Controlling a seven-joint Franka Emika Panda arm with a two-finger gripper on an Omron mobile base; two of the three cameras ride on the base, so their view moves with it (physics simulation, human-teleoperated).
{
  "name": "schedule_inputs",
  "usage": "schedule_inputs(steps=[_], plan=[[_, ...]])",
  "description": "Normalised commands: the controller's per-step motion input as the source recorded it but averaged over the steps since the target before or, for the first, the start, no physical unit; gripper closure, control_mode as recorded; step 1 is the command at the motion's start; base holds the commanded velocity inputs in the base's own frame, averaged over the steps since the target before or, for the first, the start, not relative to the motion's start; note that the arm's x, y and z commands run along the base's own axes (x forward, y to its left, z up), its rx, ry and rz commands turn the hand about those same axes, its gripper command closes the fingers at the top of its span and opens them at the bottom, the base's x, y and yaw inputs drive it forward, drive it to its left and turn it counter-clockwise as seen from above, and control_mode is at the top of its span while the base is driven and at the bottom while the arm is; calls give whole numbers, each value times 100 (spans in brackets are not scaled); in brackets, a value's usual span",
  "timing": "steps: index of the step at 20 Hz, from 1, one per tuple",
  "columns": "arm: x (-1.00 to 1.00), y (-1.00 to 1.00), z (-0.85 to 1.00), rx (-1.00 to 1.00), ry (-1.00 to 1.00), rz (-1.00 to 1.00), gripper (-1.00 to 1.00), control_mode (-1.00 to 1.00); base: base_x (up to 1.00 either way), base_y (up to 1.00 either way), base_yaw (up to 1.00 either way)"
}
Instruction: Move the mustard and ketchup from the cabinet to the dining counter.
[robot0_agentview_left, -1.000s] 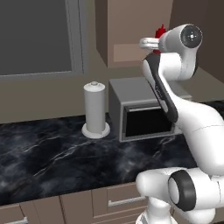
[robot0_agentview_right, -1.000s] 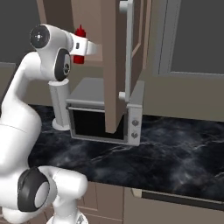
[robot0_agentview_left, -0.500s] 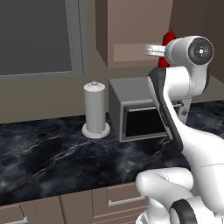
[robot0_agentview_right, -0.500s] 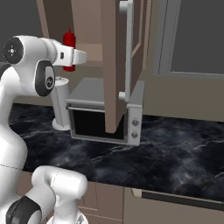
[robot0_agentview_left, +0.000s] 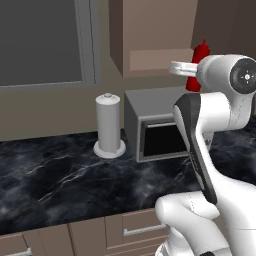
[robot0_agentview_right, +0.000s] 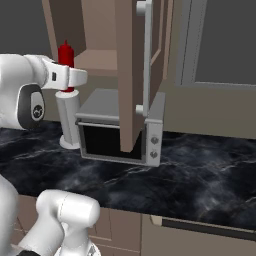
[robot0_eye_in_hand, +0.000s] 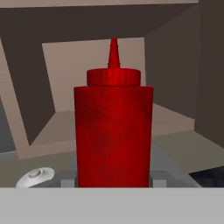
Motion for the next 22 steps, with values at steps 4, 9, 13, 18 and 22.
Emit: schedule_inputs(steps=[4,9,13,18,22], plan=[[-4,0,0,0,3,0,100,-100,0,0,0],[0,0,0,0,0,0,100,100,-10,0,0],[0,0,0,0,0,0,100,100,-59,17,2],[0,0,0,0,0,0,100,100,-70,18,0],[0,0,0,0,0,0,100,100,-62,13,0]])
